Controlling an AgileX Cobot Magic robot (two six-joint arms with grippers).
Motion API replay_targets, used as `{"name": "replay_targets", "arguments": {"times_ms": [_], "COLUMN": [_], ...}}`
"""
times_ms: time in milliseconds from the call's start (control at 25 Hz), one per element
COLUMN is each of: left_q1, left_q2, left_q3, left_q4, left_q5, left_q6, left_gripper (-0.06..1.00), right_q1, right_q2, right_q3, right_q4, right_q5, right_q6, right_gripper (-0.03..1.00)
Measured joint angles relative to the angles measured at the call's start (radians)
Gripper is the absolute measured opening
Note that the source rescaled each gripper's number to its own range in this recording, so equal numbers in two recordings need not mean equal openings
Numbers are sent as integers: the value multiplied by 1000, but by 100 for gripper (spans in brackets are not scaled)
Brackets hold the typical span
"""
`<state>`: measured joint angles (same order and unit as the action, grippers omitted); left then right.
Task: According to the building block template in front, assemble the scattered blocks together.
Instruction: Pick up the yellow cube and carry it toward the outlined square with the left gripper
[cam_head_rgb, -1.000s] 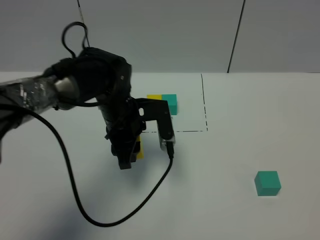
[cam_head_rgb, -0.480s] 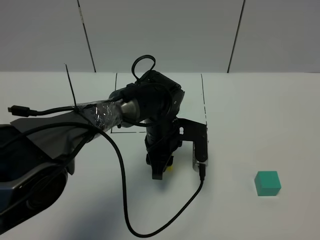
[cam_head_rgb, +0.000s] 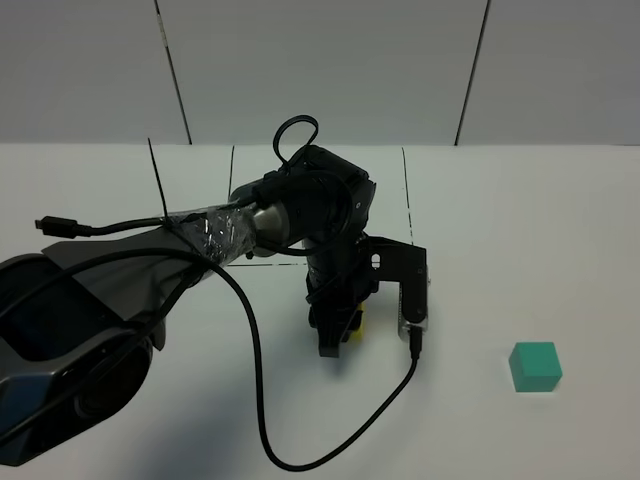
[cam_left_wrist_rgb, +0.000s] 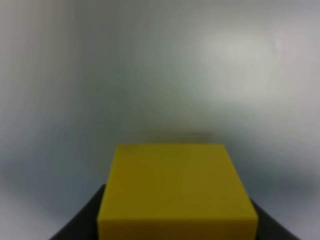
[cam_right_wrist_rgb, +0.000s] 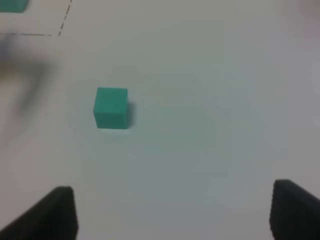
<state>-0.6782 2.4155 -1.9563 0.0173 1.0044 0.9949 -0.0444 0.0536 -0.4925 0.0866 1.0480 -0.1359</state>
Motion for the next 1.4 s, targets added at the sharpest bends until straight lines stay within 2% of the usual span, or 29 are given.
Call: {"name": "replay_targets", "arguments": {"times_ms": [720,1080,1400], "left_q1": [0,0,0], "left_q2": [34,41,41], "left_q3": [-12,-13,-13], "left_q4": [6,11,11], "left_q5": [20,21,21], "left_q6": [-9,-121,-128], "left_gripper": [0,0,0], "right_q1": [0,0,0], "right_q2": [0,0,0], "right_q3": [0,0,0], "right_q4": [0,0,0], "right_q5": [0,0,0], "right_q6": [-1,-1,-1], "right_gripper": [59,59,59]}}
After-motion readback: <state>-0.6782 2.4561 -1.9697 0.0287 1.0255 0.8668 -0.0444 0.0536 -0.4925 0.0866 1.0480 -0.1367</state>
